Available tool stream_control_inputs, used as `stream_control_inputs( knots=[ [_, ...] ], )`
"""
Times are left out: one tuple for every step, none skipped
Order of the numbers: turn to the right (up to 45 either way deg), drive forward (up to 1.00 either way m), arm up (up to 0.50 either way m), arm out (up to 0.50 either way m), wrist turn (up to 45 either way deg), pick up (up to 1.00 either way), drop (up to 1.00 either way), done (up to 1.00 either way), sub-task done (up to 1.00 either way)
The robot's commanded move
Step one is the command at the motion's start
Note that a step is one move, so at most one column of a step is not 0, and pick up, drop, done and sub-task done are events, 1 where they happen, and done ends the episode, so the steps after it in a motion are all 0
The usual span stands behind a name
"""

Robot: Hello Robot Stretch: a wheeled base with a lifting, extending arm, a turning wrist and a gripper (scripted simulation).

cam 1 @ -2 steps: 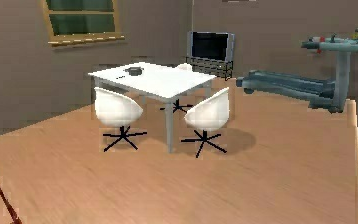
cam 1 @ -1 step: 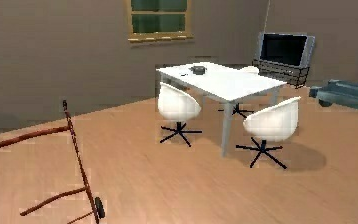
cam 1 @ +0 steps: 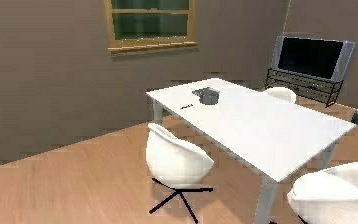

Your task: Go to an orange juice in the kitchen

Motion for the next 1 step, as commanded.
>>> stream_control_inputs(
  knots=[
    [0.0,0.10,0.00,0.00,0.0,0.00,0.00,0.00,0.00]
  ],
)
